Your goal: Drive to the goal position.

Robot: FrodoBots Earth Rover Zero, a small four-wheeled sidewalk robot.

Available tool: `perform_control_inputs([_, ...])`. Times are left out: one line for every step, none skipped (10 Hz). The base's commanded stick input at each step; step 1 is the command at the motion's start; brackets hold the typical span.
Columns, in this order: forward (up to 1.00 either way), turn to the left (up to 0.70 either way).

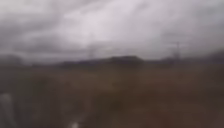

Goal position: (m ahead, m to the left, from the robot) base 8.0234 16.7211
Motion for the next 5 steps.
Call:
perform_control_inputs([0.70, 0.00])
perform_control_inputs([0.70, 0.00])
perform_control_inputs([0.70, 0.00])
perform_control_inputs([0.70, 0.00])
perform_control_inputs([0.70, 0.00])
